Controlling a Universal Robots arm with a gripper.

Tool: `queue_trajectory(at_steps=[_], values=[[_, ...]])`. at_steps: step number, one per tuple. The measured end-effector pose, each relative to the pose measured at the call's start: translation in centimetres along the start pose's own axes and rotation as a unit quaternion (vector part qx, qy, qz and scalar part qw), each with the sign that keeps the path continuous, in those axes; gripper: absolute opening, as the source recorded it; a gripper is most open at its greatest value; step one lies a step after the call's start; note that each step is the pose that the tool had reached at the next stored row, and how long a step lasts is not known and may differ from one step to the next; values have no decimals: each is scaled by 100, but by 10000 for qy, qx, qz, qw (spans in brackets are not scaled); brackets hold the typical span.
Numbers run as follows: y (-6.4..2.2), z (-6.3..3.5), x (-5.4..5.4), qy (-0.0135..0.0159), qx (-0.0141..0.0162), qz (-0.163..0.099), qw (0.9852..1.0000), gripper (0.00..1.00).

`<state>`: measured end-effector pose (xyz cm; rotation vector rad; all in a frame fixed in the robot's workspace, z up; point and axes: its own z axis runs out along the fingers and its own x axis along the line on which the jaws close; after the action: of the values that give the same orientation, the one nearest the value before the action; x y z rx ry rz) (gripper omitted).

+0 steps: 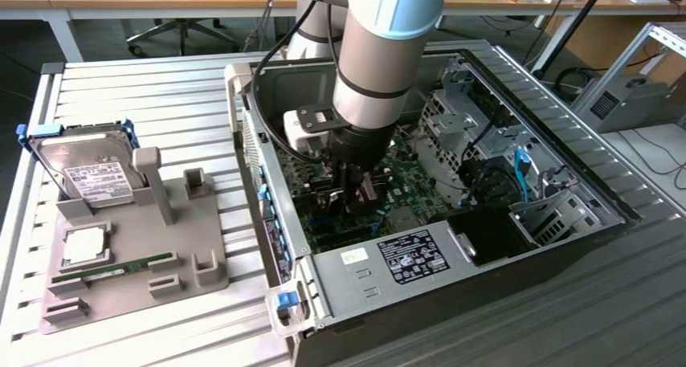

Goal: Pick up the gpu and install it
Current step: 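Insert the gpu into the slot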

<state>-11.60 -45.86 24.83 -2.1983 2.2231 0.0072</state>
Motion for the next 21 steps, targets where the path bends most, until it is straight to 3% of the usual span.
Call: queue_trajectory(at_steps=[1, 3, 6, 7, 8, 12, 15, 19, 21], values=[[0, 0, 0, 0, 0, 0, 10000, 59], [0, 0, 0, 0, 0, 0, 10000, 59], [0, 0, 0, 0, 0, 0, 10000, 77], [0, 0, 0, 0, 0, 0, 10000, 77], [0, 0, 0, 0, 0, 0, 10000, 83], [0, -34, -1, 0, 0, 0, 10000, 83], [-1, -128, -2, 0, 0, 0, 10000, 83], [-3, -345, -5, 0, 0, 0, 10000, 83], [-4, -503, -7, 0, 0, 0, 10000, 83]])
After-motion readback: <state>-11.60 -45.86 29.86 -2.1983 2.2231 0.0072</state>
